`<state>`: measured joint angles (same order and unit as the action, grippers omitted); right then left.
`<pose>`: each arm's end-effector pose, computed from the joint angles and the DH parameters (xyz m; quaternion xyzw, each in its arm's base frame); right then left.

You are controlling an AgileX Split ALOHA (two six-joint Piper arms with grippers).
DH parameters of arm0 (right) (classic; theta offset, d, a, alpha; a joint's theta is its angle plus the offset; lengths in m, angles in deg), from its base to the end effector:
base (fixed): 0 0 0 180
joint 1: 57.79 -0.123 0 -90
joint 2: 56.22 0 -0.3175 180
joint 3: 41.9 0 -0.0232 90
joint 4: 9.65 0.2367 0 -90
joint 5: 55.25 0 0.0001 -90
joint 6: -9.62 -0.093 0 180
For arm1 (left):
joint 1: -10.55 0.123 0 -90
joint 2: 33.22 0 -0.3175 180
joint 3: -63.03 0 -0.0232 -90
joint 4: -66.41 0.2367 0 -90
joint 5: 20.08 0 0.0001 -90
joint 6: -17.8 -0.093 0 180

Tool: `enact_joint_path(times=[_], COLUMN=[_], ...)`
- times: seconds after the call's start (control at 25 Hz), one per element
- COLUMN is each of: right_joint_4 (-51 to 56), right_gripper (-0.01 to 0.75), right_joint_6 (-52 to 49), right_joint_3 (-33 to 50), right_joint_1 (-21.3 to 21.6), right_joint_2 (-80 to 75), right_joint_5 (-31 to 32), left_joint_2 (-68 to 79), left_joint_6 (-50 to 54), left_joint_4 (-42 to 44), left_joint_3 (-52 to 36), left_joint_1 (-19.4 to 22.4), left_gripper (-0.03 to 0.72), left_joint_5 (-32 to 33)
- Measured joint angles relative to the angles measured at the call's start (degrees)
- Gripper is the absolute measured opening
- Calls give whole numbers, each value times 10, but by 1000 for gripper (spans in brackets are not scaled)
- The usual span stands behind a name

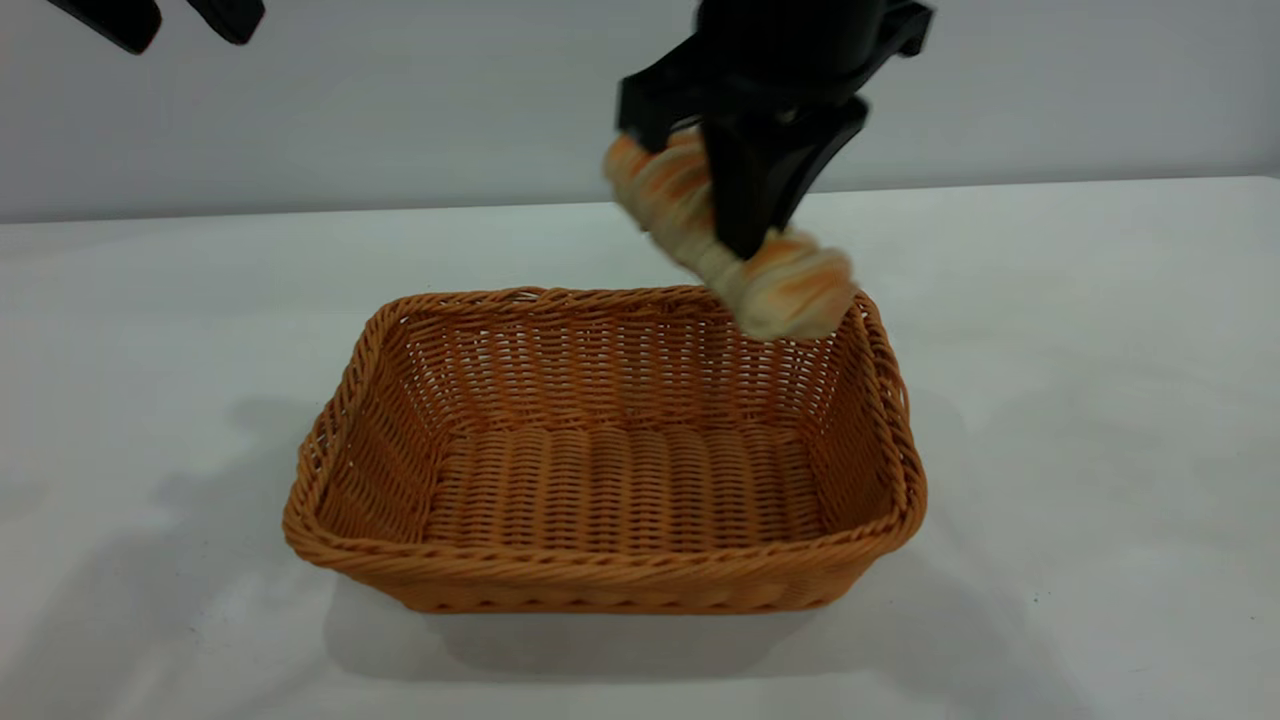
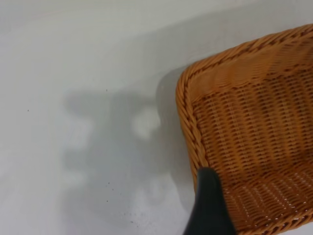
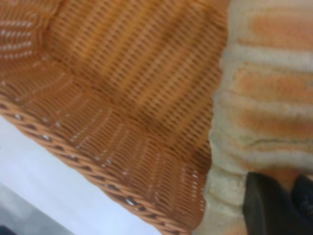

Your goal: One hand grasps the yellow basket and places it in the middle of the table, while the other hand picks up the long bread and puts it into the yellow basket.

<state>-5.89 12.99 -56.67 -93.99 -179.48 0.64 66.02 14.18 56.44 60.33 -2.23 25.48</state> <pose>0.3448 0.2586 0.2460 -0.3215 0.9367 0.0666 0.1220 0.3265 -0.0859 0.3326 0.0958 0.9525 -0.0986 0.2718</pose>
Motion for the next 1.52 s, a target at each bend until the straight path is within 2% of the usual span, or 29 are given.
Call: enact_joint_path(times=[0.32,0.44,0.52,0.72,0.8,0.92,1.16,1.52], right_joint_4=[8,13,19,24,25,24,7,-38], right_gripper=[38,72,132,383,462,529,536,442], right_joint_6=[7,14,27,34,35,40,56,53], right_joint_3=[0,0,0,0,0,0,0,0], right_joint_1=[-9,-9,-9,-9,-9,-9,-9,0], right_joint_2=[-71,-87,-93,-93,-93,-93,-47,91], right_joint_5=[-24,-32,-35,-45,-42,-33,-30,3], left_joint_2=[-76,-110,-129,-168,-178,-198,-264,-423], left_joint_6=[0,0,0,0,-7,-11,-12,-13], left_joint_4=[11,11,11,13,16,16,26,51], left_joint_3=[0,0,0,0,-3,-28,-125,-230], left_joint_1=[0,0,0,0,0,0,0,0], left_gripper=[581,581,581,581,581,581,581,581], left_joint_5=[15,25,34,59,71,74,61,56])
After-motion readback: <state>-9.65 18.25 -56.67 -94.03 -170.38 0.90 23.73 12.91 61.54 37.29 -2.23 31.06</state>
